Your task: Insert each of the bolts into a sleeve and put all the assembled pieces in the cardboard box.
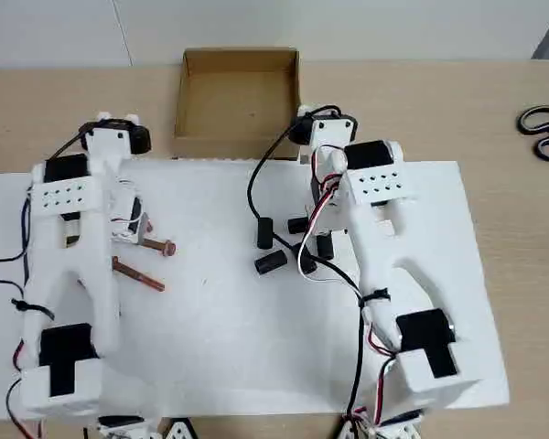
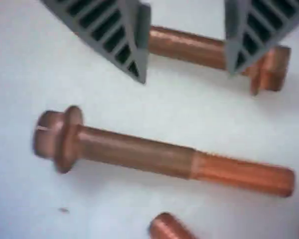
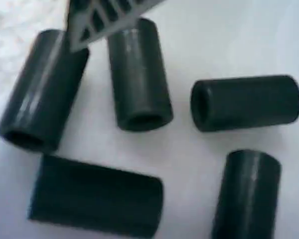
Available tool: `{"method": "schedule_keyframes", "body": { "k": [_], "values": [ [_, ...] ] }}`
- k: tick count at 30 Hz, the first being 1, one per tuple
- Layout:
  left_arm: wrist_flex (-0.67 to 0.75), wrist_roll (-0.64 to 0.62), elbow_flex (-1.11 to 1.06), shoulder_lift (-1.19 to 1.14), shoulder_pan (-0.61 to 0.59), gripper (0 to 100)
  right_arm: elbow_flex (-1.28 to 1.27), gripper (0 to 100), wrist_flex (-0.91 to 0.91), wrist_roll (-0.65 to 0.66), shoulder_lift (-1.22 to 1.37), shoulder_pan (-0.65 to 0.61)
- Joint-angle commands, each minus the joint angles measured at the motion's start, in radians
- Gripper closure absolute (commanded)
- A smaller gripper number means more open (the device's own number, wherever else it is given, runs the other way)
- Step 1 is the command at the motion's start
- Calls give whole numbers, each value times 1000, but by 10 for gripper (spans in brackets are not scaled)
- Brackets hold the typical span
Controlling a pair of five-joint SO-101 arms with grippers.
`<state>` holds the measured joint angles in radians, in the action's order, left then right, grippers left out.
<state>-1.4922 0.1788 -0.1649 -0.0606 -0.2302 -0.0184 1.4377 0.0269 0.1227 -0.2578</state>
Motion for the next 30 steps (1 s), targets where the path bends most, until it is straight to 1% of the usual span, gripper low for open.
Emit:
{"method": "schedule_keyframes", "body": {
  "k": [1, 23, 30],
  "values": [
    [9, 0, 15, 6, 31, 897, 35, 881, -16, 6, 5, 8],
    [15, 0, 13, 5, 34, 897, 37, 881, -102, 6, 166, 1],
    [17, 0, 13, 3, 34, 897, 38, 881, -124, 6, 219, -25]
  ]
}}
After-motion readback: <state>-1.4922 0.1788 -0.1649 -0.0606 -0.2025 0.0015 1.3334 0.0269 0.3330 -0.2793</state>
